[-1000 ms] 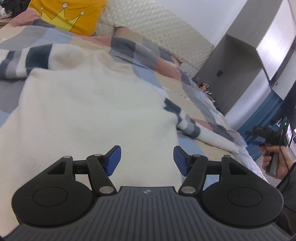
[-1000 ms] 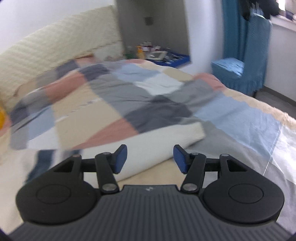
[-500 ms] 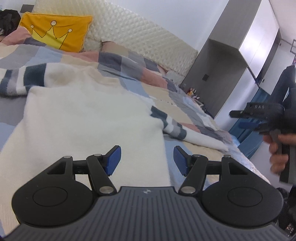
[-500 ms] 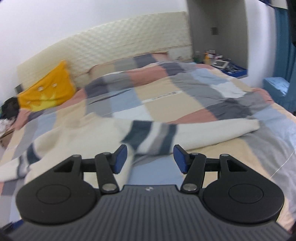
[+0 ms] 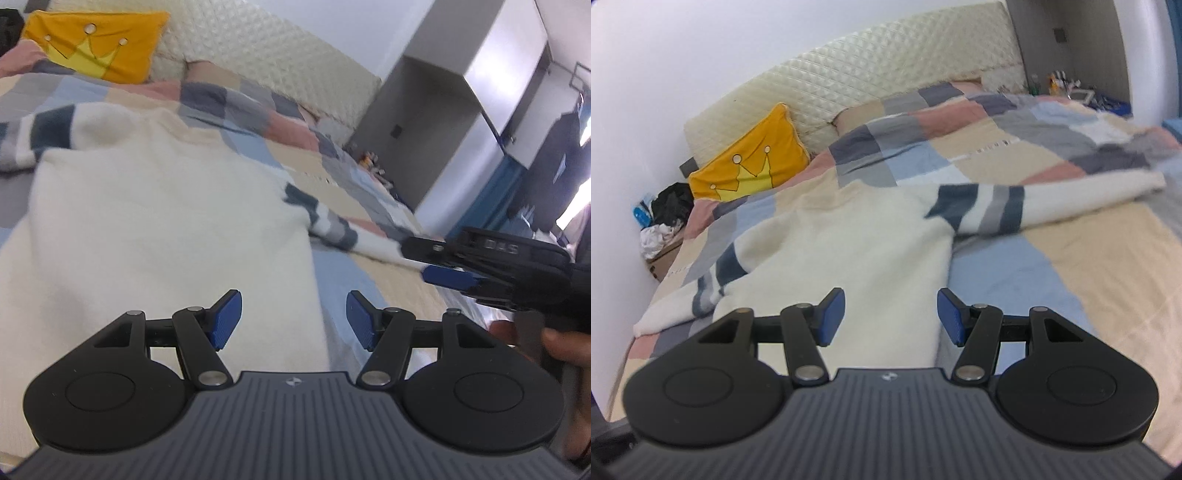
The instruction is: Fold large clothes
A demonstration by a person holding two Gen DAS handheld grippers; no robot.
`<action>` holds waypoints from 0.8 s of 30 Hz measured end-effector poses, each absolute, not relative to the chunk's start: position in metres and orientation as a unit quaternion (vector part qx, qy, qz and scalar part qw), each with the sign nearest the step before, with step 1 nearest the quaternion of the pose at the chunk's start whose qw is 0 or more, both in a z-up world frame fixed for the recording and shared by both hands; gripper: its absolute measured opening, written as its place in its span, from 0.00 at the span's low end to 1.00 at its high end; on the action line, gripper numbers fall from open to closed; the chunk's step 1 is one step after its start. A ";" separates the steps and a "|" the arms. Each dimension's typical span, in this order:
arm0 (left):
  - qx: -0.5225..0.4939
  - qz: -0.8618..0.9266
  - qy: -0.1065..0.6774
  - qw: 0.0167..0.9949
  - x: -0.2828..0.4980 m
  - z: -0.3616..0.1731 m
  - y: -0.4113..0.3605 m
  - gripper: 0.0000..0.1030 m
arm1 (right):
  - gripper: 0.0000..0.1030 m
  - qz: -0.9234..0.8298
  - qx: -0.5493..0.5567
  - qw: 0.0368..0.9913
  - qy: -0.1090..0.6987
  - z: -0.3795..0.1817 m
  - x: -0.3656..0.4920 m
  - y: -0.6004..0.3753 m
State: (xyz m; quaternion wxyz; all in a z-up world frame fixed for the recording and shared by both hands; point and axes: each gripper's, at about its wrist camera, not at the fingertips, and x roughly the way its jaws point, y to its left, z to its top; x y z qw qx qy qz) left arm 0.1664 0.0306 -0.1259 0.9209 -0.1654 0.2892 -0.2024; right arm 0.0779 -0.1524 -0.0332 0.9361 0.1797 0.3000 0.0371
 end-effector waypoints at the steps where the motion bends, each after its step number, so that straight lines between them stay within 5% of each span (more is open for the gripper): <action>1: -0.162 -0.208 0.295 0.918 0.167 -0.129 0.025 0.66 | 0.56 0.034 0.179 0.936 0.300 -0.038 0.079 -0.152; 14: -0.105 -0.240 0.371 0.891 0.197 -0.183 -0.042 0.63 | 0.56 0.013 0.249 0.925 0.287 -0.066 0.106 -0.188; 24: 0.049 -0.203 0.384 0.899 0.211 -0.214 -0.092 0.56 | 0.58 0.018 0.298 0.900 0.316 -0.091 0.120 -0.210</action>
